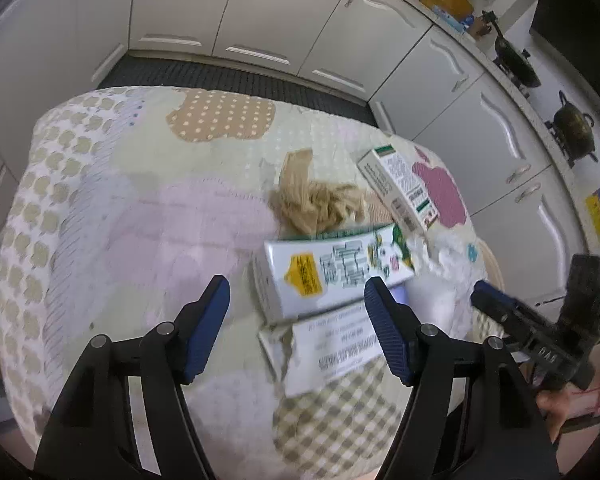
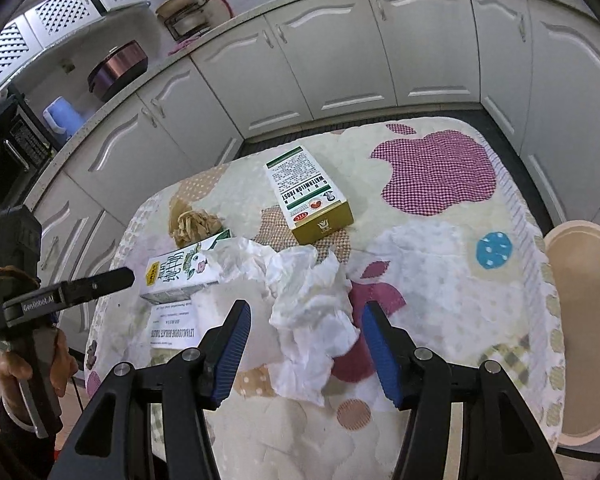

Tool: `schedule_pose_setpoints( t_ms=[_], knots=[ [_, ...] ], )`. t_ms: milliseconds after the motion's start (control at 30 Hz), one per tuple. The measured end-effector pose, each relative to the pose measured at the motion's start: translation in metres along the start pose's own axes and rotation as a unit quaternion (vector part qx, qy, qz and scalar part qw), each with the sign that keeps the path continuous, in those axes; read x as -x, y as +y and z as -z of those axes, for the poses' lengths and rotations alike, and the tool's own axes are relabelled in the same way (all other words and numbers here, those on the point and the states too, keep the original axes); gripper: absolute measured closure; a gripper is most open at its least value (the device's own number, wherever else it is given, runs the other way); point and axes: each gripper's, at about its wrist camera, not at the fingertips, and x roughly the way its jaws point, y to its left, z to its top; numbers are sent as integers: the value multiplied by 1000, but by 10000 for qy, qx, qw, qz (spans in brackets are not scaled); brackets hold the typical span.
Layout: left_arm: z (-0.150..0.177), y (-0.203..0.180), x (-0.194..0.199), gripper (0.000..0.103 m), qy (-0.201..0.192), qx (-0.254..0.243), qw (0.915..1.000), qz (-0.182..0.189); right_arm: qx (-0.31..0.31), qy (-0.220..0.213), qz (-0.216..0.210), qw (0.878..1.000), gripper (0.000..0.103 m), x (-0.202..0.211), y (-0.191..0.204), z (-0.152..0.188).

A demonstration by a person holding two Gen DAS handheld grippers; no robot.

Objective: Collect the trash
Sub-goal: 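Grasp the crumpled brown paper with left tool while right tool grasps the white tissue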

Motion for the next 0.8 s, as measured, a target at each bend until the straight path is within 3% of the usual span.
schedule_pose_setpoints(
  t_ms=[233,500,533,567,667,767,800],
  knots=[
    [-37,-7,-24,33,-10,56,9998,208,-28,42,-24,10000,43,-14,4,-7],
    [-57,-29,-62,32,290,-258,9992,-11,-62,179,-95,9998,43,-36,2,-11],
    [-58,-32,-68,32,351,-336,9988,-86,-99,185,-172,9996,47,-39,1,-11],
    [-57,-34,-72,32,385,-377,9985,-135,-112,179,-238,9995,60,-40,0,-10],
    [-56,-36,-82,34,467,-440,9976,-276,-89,129,-379,9992,77,-40,-1,-7],
    [-56,-32,-81,61,373,-424,9981,-248,-17,-79,-399,9992,82,-29,1,-6],
    [-56,-30,-79,63,344,-376,9985,-223,-5,-174,-416,9990,82,-23,1,-7]
  ],
)
